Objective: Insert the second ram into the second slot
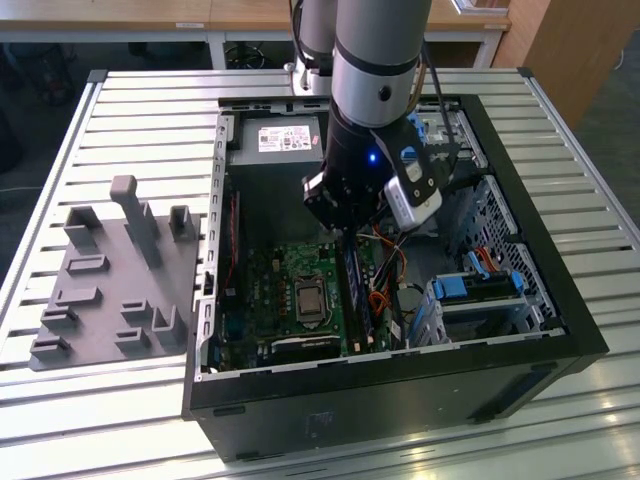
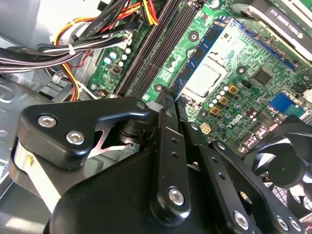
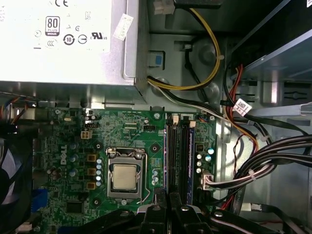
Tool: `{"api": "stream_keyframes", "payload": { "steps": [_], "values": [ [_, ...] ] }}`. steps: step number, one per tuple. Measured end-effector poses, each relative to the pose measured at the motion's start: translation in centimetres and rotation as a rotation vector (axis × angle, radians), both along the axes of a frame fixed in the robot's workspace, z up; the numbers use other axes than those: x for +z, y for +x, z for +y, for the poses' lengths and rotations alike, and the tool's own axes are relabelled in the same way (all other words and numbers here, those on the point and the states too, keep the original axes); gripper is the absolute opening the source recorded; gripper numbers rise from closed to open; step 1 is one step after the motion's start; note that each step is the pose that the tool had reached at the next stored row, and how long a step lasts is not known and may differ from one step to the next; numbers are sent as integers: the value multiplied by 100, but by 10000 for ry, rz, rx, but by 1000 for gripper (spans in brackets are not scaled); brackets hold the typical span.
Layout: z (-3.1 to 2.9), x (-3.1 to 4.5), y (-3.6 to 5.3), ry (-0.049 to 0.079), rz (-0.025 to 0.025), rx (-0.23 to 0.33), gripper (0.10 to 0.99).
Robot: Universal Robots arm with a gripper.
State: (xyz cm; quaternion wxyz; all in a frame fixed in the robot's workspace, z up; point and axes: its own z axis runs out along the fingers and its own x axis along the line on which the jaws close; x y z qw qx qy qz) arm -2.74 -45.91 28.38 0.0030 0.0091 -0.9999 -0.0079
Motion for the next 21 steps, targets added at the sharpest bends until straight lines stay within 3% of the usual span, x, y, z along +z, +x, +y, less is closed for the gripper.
{"api": "stream_keyframes", "payload": {
  "steps": [21],
  "values": [
    [0,-115,0,-1,1,0,137]
  ]
}}
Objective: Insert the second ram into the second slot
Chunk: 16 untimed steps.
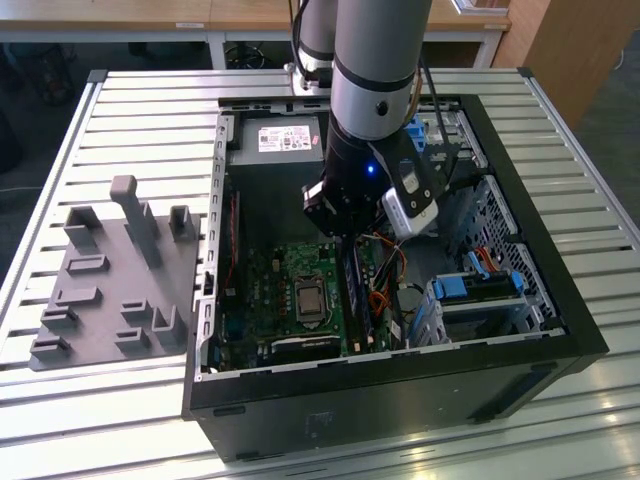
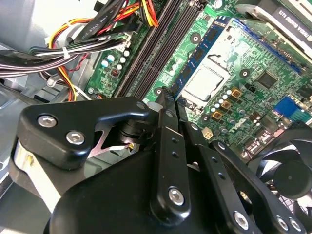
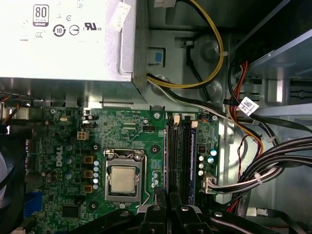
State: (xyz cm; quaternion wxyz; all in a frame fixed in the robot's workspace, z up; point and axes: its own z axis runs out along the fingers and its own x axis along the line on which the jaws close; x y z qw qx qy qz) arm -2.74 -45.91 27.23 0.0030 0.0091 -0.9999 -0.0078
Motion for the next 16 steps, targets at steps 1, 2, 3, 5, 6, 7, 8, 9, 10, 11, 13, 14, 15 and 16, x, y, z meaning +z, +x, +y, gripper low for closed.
{"api": "stream_keyframes", "payload": {
  "steps": [1,2,3,5,6,7,8,9,10,11,13,14,15,16],
  "values": [
    [0,-3,0,0,0,0,137],
    [0,-6,0,1,-1,0,137],
    [0,-8,0,1,0,0,137],
    [0,-13,0,2,-1,0,137],
    [0,-14,0,1,-1,0,137],
    [0,-15,0,1,0,0,137],
    [0,-17,0,2,-1,0,137],
    [0,-20,0,3,-1,0,137],
    [0,-22,0,2,0,-1,137],
    [0,-24,0,1,0,-1,137],
    [0,-26,0,0,2,0,137],
    [0,-27,0,1,2,0,137],
    [0,-29,0,2,2,-1,137],
    [0,-32,0,3,6,0,137]
  ]
}}
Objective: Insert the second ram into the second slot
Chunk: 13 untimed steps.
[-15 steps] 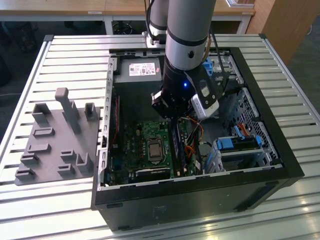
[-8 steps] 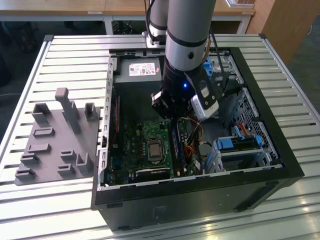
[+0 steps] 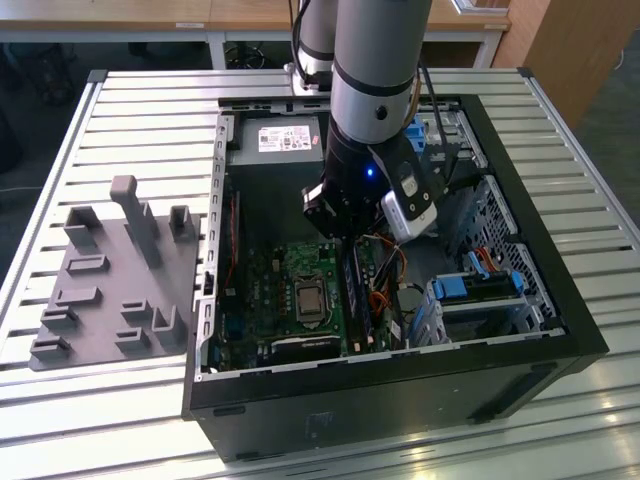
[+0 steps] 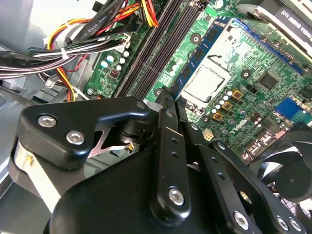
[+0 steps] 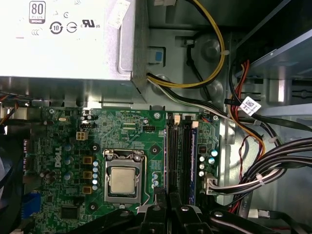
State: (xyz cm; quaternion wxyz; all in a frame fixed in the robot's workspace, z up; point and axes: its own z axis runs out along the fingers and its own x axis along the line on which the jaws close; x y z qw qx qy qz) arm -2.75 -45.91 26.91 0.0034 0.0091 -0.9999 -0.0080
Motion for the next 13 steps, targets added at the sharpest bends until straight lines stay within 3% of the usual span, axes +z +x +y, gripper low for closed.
{"api": "stream_keyframes", "payload": {
  "steps": [13],
  "values": [
    [1,-14,1,-5,0,-1,137]
  ]
}}
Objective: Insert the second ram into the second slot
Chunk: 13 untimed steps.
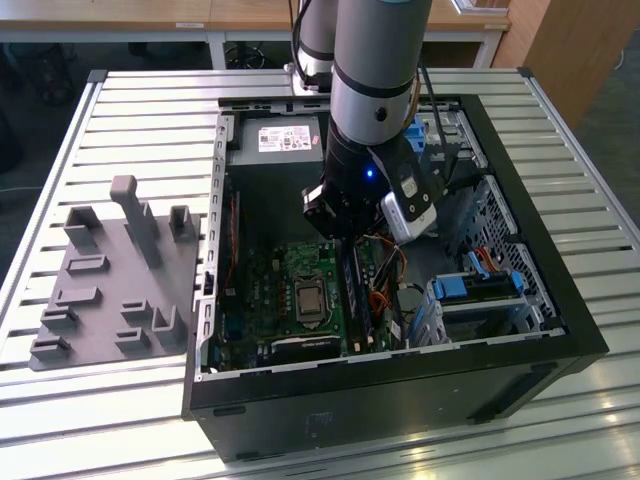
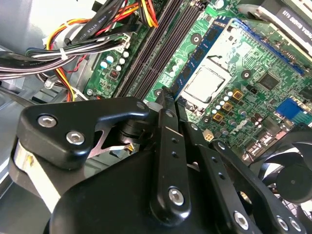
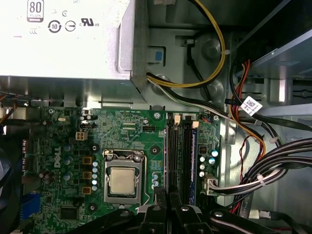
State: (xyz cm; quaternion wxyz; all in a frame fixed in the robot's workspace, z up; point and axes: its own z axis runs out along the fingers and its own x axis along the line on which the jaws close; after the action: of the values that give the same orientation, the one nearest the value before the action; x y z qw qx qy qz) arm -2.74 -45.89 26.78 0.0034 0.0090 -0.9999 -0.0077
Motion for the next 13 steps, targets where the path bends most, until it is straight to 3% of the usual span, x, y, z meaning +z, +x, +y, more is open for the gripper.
{"api": "stream_keyframes", "payload": {
  "steps": [13],
  "values": [
    [-8,-18,22,0,0,-2,137]
  ]
}}
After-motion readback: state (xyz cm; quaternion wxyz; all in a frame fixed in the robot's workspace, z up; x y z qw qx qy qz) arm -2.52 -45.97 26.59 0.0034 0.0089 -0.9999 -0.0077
